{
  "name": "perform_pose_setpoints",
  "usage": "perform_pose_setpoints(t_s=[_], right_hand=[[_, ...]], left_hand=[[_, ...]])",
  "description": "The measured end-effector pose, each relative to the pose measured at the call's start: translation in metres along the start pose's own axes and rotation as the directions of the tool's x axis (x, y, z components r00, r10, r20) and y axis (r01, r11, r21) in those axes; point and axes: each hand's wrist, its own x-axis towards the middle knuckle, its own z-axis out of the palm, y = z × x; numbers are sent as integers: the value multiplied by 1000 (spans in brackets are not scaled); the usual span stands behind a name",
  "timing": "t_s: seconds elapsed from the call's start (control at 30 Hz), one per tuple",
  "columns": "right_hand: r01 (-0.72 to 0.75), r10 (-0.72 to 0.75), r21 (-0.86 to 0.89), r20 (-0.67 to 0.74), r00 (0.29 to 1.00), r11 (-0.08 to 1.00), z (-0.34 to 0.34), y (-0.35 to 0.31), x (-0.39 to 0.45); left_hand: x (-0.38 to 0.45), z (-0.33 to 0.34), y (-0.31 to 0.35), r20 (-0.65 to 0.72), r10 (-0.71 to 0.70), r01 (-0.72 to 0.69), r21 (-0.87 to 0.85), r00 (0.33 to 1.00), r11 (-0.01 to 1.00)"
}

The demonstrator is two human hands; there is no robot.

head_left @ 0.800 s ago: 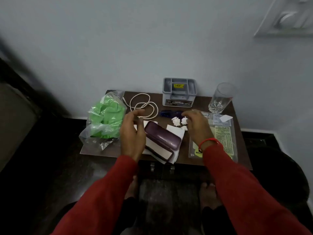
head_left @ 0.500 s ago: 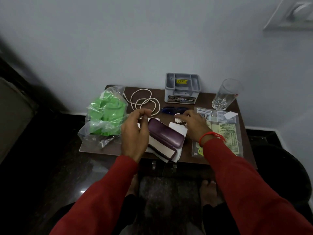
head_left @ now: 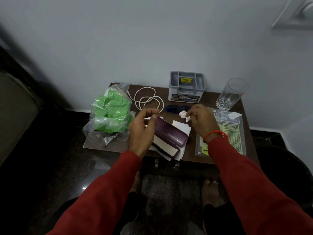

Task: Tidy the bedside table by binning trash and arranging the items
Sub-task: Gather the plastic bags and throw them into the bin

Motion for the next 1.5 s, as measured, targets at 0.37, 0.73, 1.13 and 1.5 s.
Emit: perform_pose_setpoints(t_s=[0.37,0.73,1.13,1.5], right_hand=[[81,-88,463,-6,996,883,-20,-102,-32],[344,-328,276,-104,939,898,-19,-137,-48],[-567,611,-243,189,768,787,-43,-13,-66],[-517,664,-439,305,683,734,-37,-4,-72]], left_hand=[[-5,8,25,401,-424,583,-584,812,565],[14,-7,2,293,-538,528,-771,790,356],[7,-15,17,349,-527,567,-752,775,336],[3,3,14,437,-379,577,-643,816,503]])
